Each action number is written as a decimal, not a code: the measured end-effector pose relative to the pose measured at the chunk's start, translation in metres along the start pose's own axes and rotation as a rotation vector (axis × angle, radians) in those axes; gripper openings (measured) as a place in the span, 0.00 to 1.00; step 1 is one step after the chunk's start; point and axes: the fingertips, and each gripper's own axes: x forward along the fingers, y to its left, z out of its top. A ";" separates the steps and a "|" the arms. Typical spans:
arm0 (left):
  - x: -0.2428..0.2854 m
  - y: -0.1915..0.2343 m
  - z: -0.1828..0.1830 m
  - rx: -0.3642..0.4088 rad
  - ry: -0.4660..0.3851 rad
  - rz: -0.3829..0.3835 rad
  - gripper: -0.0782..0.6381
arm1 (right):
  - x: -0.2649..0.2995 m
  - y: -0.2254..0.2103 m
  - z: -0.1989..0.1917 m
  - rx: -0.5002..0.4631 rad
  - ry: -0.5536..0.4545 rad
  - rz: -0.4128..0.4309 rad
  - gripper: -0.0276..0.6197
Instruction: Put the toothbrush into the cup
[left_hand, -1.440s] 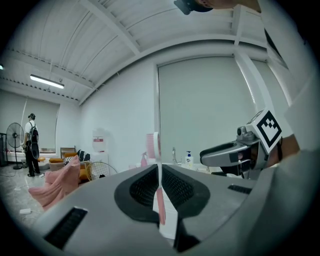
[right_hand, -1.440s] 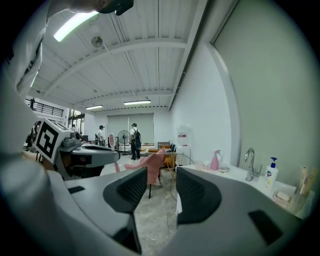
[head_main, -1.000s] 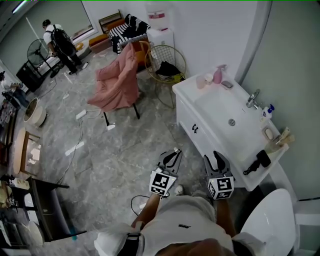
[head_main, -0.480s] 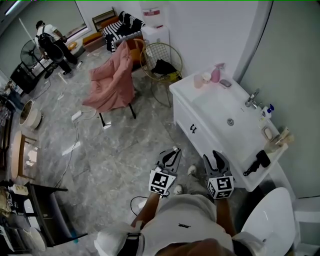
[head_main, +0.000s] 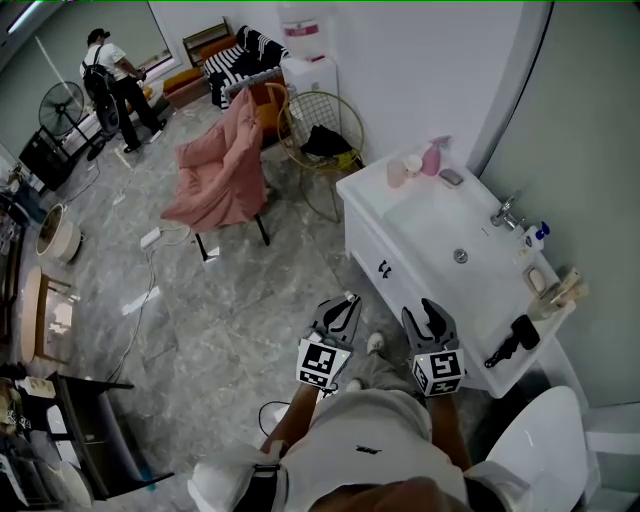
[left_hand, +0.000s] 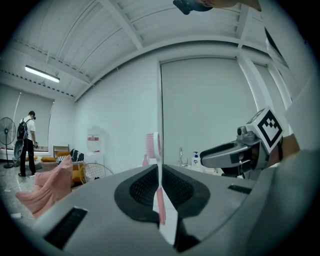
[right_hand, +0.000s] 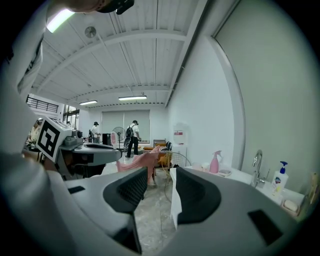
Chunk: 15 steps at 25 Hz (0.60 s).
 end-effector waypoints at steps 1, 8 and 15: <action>0.006 0.002 0.000 0.001 0.002 0.000 0.17 | 0.005 -0.004 0.000 0.001 0.003 0.002 0.33; 0.041 0.023 0.000 0.004 0.017 0.010 0.17 | 0.042 -0.027 0.005 0.005 0.008 0.021 0.33; 0.077 0.041 0.004 0.000 0.029 0.029 0.17 | 0.075 -0.053 0.010 0.007 0.023 0.044 0.33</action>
